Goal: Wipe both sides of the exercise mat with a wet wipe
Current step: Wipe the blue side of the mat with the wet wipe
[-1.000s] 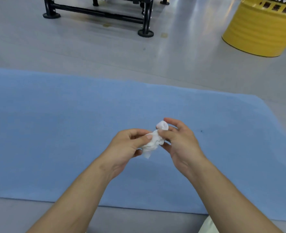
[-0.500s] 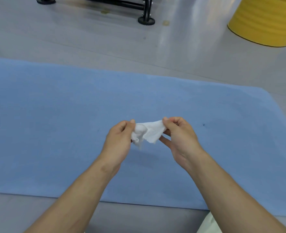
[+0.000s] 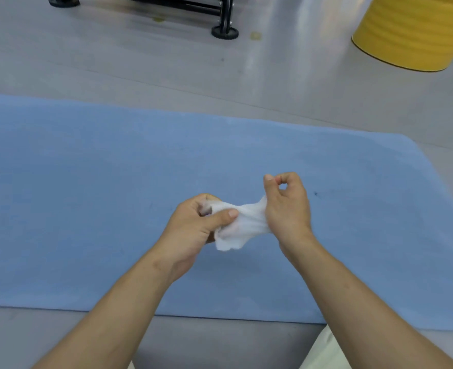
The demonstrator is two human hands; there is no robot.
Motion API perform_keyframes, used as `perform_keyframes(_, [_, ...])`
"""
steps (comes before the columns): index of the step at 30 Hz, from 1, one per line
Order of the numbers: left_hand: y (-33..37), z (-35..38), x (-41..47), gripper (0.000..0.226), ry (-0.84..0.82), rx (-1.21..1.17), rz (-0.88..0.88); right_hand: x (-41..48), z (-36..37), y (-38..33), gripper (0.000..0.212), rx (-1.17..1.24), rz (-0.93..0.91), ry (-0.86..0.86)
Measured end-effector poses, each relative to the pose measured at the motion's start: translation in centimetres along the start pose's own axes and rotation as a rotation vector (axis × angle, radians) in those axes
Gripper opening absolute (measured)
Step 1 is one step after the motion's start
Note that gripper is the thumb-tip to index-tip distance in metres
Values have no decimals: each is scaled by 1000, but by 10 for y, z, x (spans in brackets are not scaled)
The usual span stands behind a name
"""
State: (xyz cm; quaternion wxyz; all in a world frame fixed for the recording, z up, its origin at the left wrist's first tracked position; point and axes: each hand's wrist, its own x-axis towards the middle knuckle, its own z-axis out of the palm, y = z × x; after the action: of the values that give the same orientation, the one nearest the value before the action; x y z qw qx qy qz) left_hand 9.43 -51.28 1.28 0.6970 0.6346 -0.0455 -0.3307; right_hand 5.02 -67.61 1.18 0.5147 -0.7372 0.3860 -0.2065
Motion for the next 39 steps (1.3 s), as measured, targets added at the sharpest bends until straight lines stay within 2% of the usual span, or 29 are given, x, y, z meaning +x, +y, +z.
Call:
perform_keyframes(2, [2, -7, 3, 13, 70, -111, -44, 5, -4, 2, 25, 5, 18, 24])
perform_keyframes(6, [-5, -16, 8, 10, 161, -217, -144, 5, -5, 10, 23, 160, 194, -57])
perform_keyframes(9, [-12, -21, 10, 14, 286, -181, -189, 5, -4, 17, 18, 214, 286, -140])
perform_keyframes(11, [-15, -22, 10, 21, 309, -142, -191, 5, -2, 22, 15, 208, 332, -186])
perform_keyframes(14, [-15, -20, 9, 36, 285, -175, -197, 3, 1, 31, 13, 33, 275, -162])
perform_keyframes(17, [-16, -17, 10, 24, 244, -238, -179, 3, 0, 41, 13, -277, 95, -144])
perform_keyframes(18, [-16, -16, 9, 22, 222, -249, -162, 3, 0, 43, 11, -313, 70, -145])
perform_keyframes(22, [-15, -14, 8, 45, 158, -228, -130, 3, 2, 50, 10, -318, 82, -130])
perform_keyframes(27, [-15, -18, 7, 65, 98, -63, -225, 1, 2, 60, 18, -387, 150, -109])
perform_keyframes(30, [-16, -12, 4, 75, 43, 105, -236, -9, 11, 59, 14, -332, 99, -157])
perform_keyframes(33, [-18, -5, -1, 83, -66, 160, -203, -25, 27, 48, 9, -185, 39, -298])
perform_keyframes(35, [-19, -3, -2, 88, -110, 102, -194, -36, 36, 42, 10, -78, 45, -407])
perform_keyframes(38, [-17, -6, -1, 88, -105, -44, -203, -43, 37, 36, 26, 19, 121, -467])
perform_keyframes(39, [-16, -6, -2, 84, -120, -73, -203, -42, 36, 35, 25, 50, 147, -480])
